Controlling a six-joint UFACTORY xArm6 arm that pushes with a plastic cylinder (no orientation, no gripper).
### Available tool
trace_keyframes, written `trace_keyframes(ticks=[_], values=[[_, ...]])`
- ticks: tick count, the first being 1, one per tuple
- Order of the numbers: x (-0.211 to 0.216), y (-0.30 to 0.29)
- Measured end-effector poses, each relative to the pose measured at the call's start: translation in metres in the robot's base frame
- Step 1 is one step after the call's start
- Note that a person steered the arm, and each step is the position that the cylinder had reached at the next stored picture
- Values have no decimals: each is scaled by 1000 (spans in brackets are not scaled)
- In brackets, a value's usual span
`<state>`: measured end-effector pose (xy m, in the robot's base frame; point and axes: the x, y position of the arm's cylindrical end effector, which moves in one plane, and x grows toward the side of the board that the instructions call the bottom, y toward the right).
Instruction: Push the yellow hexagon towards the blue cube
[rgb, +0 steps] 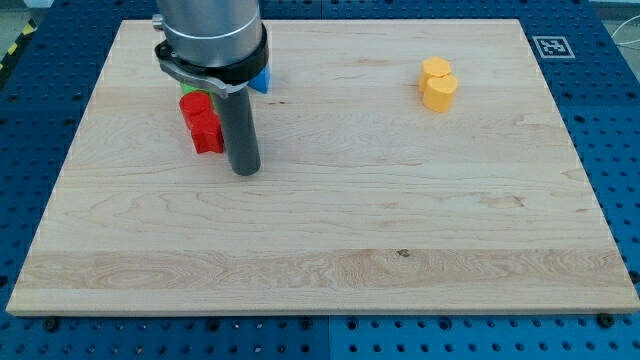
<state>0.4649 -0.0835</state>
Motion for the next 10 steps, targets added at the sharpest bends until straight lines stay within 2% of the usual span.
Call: trace_keyframes(ticks=[1, 2, 4, 5, 6, 7, 9, 10], values=[[-7, 63], [-50, 98], [-170, 116], [-229, 174], [-238, 259], [-222, 295], [-167, 260], [-153, 239]])
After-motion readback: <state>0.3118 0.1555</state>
